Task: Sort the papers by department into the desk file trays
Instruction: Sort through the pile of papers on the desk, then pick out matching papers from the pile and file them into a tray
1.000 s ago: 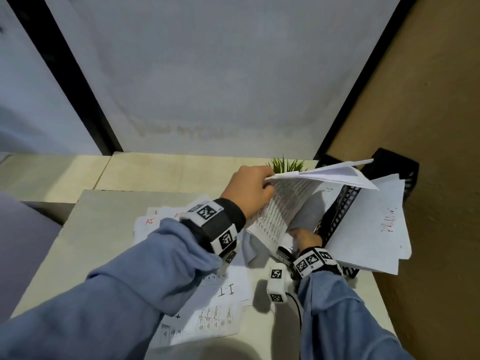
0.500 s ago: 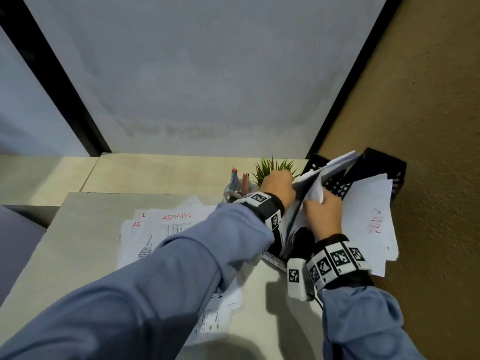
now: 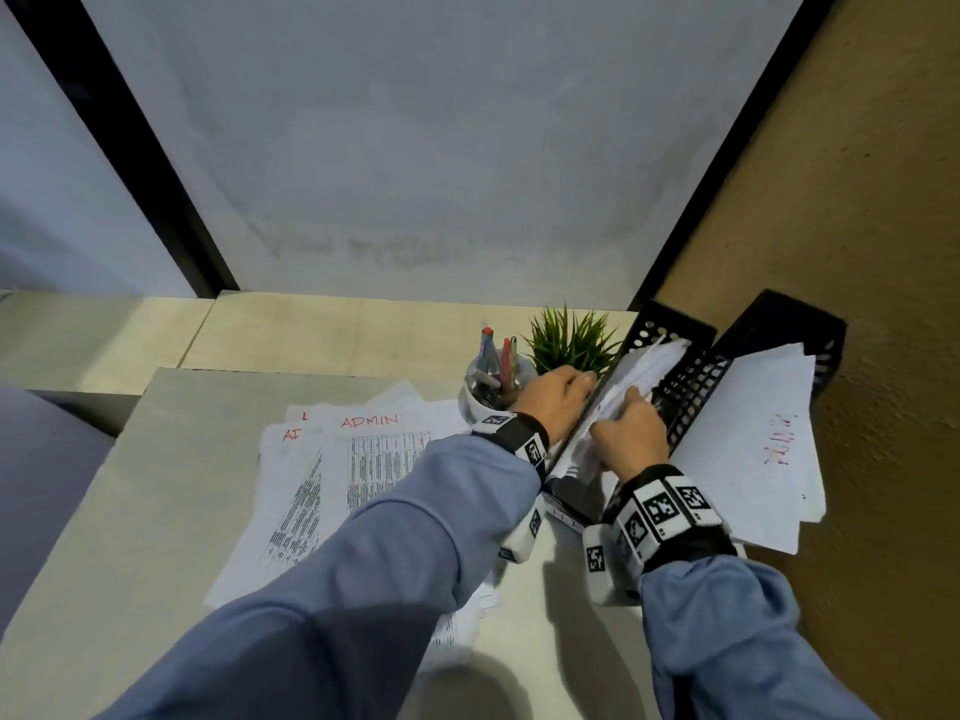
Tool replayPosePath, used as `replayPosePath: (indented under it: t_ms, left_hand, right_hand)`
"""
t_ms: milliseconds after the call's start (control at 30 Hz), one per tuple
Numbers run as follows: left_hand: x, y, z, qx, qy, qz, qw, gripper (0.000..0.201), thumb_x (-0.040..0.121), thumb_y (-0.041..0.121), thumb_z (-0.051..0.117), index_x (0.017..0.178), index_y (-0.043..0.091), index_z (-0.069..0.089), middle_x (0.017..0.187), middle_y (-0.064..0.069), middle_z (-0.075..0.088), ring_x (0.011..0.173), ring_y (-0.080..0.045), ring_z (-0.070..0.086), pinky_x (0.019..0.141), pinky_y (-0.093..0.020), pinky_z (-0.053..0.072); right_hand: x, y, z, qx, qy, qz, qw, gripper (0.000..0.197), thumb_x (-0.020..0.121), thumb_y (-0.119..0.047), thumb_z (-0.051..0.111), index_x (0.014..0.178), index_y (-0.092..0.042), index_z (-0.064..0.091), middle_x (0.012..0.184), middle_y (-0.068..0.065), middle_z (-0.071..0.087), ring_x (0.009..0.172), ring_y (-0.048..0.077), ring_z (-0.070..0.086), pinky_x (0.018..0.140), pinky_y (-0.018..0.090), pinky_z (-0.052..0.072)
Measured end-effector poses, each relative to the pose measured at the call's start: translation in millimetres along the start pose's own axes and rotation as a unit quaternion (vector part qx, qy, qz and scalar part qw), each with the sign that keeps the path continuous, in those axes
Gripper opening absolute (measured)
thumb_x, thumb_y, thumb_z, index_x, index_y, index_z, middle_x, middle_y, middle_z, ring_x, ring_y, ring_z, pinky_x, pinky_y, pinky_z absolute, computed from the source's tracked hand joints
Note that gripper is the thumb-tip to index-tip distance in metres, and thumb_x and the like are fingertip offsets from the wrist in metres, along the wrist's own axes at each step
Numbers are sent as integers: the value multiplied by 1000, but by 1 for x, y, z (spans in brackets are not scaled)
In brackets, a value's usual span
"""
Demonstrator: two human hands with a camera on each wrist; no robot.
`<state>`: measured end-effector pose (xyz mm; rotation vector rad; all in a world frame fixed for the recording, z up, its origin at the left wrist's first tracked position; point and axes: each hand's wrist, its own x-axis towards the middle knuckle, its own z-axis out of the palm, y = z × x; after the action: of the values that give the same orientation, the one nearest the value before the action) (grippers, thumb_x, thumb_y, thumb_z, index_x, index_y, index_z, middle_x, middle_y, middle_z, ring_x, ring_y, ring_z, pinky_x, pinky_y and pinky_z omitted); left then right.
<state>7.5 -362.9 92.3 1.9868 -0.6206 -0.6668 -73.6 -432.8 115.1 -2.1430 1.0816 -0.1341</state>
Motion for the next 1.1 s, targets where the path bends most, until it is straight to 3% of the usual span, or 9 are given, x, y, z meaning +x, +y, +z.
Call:
replayPosePath:
  t_ms: [167, 400, 467, 600, 767, 833, 933, 1033, 1100]
  left_hand:
    - [-34, -66, -45, -66, 170, -93, 979, 17, 88, 11, 51, 101, 11, 63, 103, -11, 68, 92, -29, 65, 84, -34, 53]
    - [-113, -195, -103, 81, 244, -382, 887, 48, 86, 17, 58, 129, 3, 40, 132, -18, 45, 118, -37, 48, 98, -43, 42]
    - [-129, -209, -105, 61, 259, -413, 871, 56, 86, 20, 58, 132, 0, 33, 134, -21, 43, 121, -40, 46, 100, -45, 41]
    - [-139, -215, -101, -54, 261, -405, 875, 71, 84, 25, 64, 140, 2, 25, 140, -20, 41, 125, -38, 45, 105, -45, 39]
    - [-147, -221, -96, -92, 189, -362, 908, 46, 82, 11, 66, 125, 9, 50, 114, -12, 61, 99, -30, 60, 86, -34, 49]
    - [-152, -221, -95, -110, 174, -320, 925, 25, 83, 3, 61, 107, 8, 63, 91, -9, 64, 79, -24, 57, 69, -26, 47]
    - [-160, -221, -99, -127, 150, -274, 941, 30, 82, -8, 53, 75, 14, 72, 64, 7, 65, 62, -17, 52, 56, -22, 41]
    - [-163, -234, -103, -177, 112, -256, 944, 52, 72, -22, 40, 57, 13, 74, 77, -5, 68, 79, -30, 61, 66, -35, 52]
    - [-165, -237, -105, -187, 92, -258, 943, 54, 66, -25, 37, 47, 13, 70, 84, -10, 69, 93, -35, 62, 83, -43, 55]
  right_hand:
    - [-27, -10, 22, 108, 33, -107, 988, 49, 83, -5, 55, 131, -15, 49, 70, 1, 50, 63, 16, 47, 66, 31, 46]
    - [-53, 14, 119, 40, -185, -11, 982, 33, 86, -6, 56, 119, -1, 59, 90, 9, 63, 85, 23, 59, 80, 28, 47]
    - [-62, 26, 144, 19, -215, 32, 976, 15, 83, -6, 57, 94, 2, 61, 88, 16, 62, 83, 27, 59, 78, 33, 47]
    - [-74, 33, 167, -6, -194, 65, 979, 35, 75, 2, 51, 58, -15, 25, 60, 1, 26, 53, 14, 23, 49, 25, 19]
    - [-73, 36, 168, 8, -198, 118, 973, 31, 78, 3, 50, 61, -18, 35, 65, -2, 34, 56, 14, 32, 58, 21, 32]
    - [-71, 41, 165, 46, -204, 126, 970, 22, 81, -2, 57, 100, -12, 61, 102, 3, 58, 92, 22, 58, 83, 24, 41]
    - [-68, 44, 162, 130, -180, 136, 966, 60, 79, -3, 68, 134, 0, 44, 136, 13, 49, 124, 29, 49, 97, 33, 42]
    - [-69, 39, 154, 212, -173, 145, 951, 20, 76, 7, 67, 90, -6, 63, 93, 15, 66, 83, 27, 61, 63, 28, 47]
    - [-68, 40, 154, 219, -181, 152, 947, 28, 70, 10, 69, 59, -10, 55, 60, 8, 58, 59, 21, 53, 54, 25, 40]
